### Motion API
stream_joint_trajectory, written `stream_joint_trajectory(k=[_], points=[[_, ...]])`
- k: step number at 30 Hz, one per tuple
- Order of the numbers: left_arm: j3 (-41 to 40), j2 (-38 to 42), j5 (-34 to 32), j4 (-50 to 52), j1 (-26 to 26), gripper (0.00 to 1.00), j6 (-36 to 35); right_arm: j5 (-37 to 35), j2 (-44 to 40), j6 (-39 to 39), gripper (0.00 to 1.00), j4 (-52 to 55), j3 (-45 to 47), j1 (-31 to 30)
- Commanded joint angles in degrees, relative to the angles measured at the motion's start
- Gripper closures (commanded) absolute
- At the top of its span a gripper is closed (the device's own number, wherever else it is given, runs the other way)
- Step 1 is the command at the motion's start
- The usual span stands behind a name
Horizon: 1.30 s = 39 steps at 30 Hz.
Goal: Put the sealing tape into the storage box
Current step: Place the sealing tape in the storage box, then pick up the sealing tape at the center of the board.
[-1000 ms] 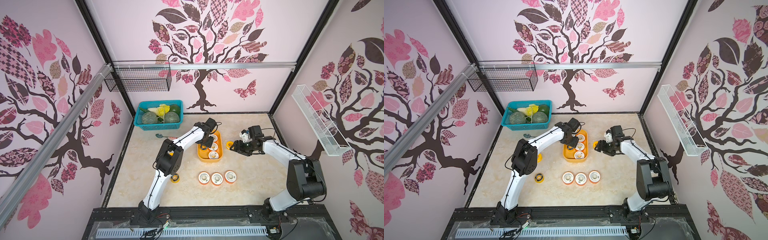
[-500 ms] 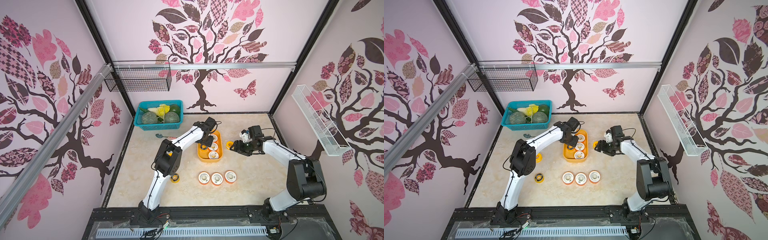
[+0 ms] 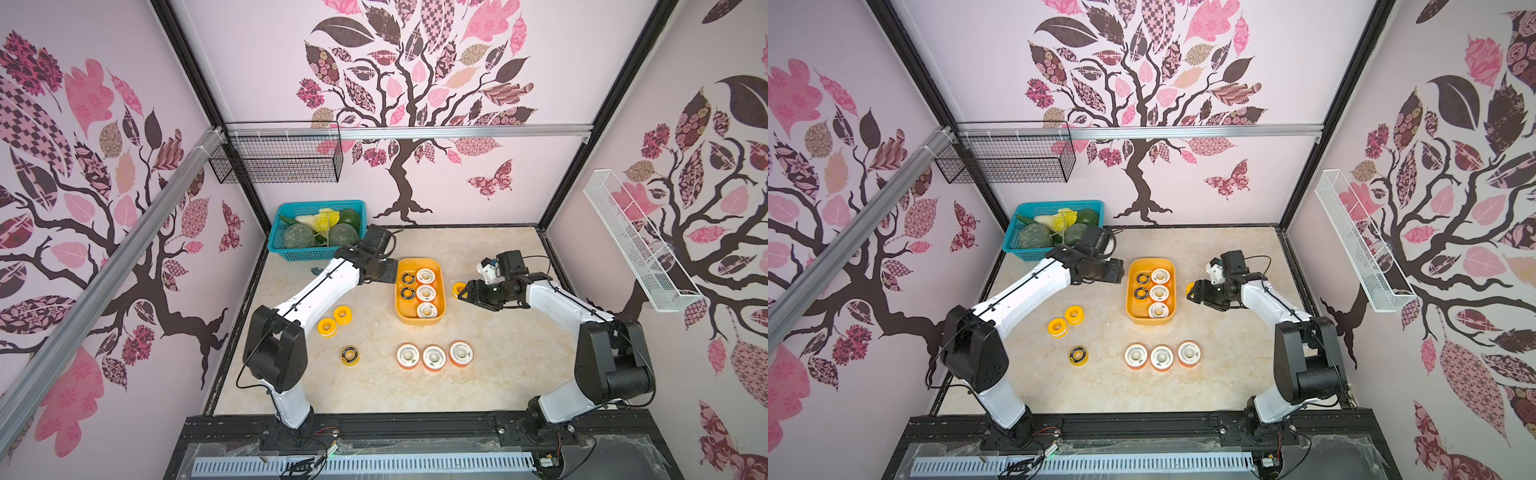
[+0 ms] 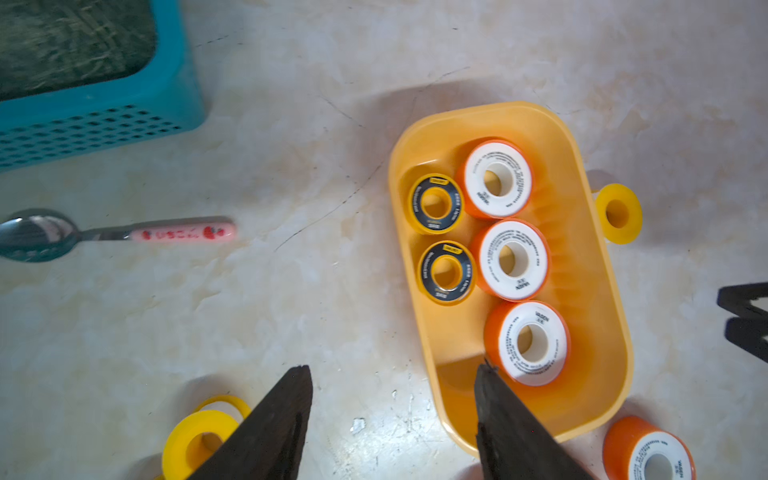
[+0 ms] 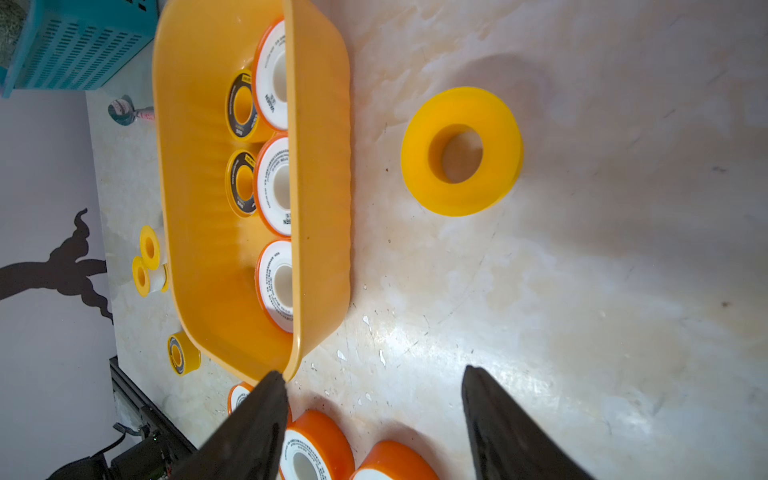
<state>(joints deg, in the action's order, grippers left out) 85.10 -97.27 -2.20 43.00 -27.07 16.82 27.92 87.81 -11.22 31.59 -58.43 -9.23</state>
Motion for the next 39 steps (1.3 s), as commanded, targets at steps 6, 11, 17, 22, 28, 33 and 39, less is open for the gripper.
stream_joint_trajectory(k=[6, 11, 17, 22, 28, 33, 39], points=[[-12.0, 13.5, 3.3, 3.1, 6.3, 0.33, -1.5, -0.3, -3.0, 1.8, 0.29, -0.4, -1.5, -3.3], [-21.0, 20.8, 0.9, 5.5, 6.3, 0.32, 0.3, -1.2, -2.8, 2.3, 0.29, 0.3, -1.5, -4.2], [-29.2, 26.7, -1.1, 4.9, 6.3, 0.3, 4.7, -3.3, -2.6, 3.1, 0.29, 1.5, -2.0, -6.1], [-31.8, 28.8, -2.3, 5.7, 6.3, 0.3, 5.4, -4.6, -3.6, 5.2, 0.3, 2.8, -1.3, -8.8], [-33.1, 30.4, 0.6, 5.1, 11.7, 0.27, 2.6, -8.5, -6.8, 8.0, 0.29, 2.7, -1.5, -18.9], [-33.8, 31.7, 5.9, 3.1, 20.7, 0.28, 2.0, -12.7, -3.5, 8.8, 0.28, 2.8, -5.8, -30.3], [-34.8, 34.4, 3.9, 1.9, 23.0, 0.28, 4.4, -16.6, 4.7, 8.9, 0.27, 2.4, -13.0, -40.5]])
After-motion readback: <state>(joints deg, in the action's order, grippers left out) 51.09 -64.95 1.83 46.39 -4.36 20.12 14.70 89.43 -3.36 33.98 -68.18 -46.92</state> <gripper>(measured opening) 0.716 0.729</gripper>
